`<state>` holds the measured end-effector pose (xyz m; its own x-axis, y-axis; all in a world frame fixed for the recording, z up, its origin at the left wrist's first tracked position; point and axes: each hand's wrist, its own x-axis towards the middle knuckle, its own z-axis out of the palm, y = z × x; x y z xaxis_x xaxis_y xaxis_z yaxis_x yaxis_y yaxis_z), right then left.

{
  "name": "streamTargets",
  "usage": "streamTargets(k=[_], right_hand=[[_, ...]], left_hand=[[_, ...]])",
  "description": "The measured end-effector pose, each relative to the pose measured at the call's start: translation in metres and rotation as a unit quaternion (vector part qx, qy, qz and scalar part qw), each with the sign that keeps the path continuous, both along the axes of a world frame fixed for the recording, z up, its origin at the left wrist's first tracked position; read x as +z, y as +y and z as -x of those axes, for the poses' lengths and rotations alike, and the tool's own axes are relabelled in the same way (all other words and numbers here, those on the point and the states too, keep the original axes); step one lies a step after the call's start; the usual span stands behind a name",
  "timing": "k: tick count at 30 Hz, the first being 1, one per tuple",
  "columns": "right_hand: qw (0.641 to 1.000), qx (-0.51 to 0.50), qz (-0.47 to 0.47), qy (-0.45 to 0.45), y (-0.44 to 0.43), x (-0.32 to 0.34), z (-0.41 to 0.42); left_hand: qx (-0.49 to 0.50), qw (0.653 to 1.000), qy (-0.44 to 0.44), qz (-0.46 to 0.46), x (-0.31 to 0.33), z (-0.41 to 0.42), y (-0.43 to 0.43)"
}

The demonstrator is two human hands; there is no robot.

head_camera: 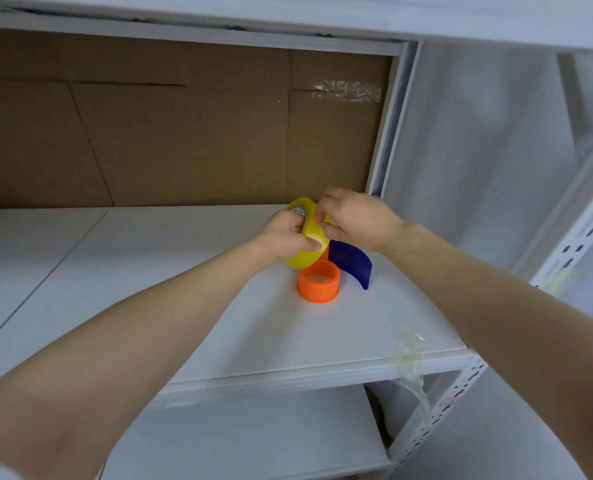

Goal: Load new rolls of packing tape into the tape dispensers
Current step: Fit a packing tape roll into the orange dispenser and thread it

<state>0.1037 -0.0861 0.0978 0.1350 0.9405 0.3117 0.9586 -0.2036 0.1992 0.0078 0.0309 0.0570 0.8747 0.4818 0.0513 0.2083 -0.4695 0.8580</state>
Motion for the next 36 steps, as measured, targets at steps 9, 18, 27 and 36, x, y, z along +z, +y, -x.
streamTargets(k=[9, 18, 27, 36], right_hand=[[0.999, -0.001, 0.036, -0.039, 0.008, 0.001, 0.011], [0.998, -0.025, 0.025, 0.043, 0.012, -0.011, 0.008], [0.947, -0.095, -0.053, 0.301, 0.009, -0.046, 0.001], [0.752, -0.286, -0.116, 0.583, -0.002, -0.082, -0.013]], left_hand=[[0.002, 0.999, 0.026, -0.023, -0.002, 0.006, 0.007], [-0.025, 0.998, 0.038, -0.044, -0.007, 0.008, 0.01], [0.036, 0.973, 0.123, -0.192, -0.001, 0.012, 0.013], [-0.013, 0.901, 0.134, -0.413, -0.015, 0.003, -0.015]])
